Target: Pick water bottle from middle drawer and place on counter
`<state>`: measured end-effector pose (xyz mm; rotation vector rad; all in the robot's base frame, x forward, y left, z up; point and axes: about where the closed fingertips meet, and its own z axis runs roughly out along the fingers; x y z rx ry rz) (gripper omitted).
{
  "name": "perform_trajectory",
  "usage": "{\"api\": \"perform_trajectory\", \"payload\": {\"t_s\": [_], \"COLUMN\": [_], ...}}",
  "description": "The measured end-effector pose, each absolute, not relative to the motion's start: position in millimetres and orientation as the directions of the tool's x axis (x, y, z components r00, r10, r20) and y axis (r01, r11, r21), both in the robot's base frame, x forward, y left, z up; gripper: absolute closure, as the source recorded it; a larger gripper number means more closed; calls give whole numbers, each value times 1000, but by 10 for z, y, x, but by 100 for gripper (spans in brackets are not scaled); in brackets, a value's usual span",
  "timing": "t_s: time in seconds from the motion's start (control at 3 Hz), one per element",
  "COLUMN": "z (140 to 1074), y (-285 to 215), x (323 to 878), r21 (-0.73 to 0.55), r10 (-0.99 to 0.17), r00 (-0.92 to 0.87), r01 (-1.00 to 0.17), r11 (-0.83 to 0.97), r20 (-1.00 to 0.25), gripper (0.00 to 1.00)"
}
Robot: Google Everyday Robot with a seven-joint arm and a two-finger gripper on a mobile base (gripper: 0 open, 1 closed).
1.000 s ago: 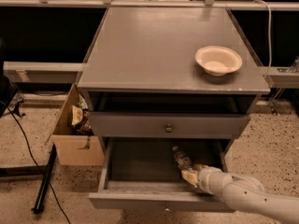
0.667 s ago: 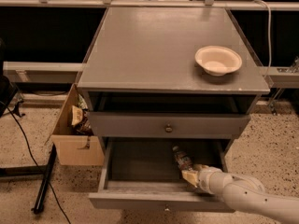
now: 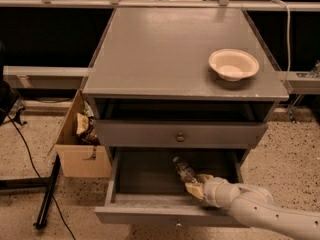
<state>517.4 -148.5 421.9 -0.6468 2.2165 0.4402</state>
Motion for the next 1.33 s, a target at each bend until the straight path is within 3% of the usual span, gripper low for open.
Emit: {"api": "perform_trajectory", "payload": {"t_s": [0.33,0.67,1.33], "z": [4170,4133,4200], "y": [-1025,-872,-1254], "x": [5051,4962,4994], "r21": [39,-16,-145], "r10": [-445,-535,-673], "r00": [-481,-404,-279], "r01": [-711,-787,-853], "r11": [702,617,502], "r20": [-756,-742,-685], "gripper": [100,100,100]}}
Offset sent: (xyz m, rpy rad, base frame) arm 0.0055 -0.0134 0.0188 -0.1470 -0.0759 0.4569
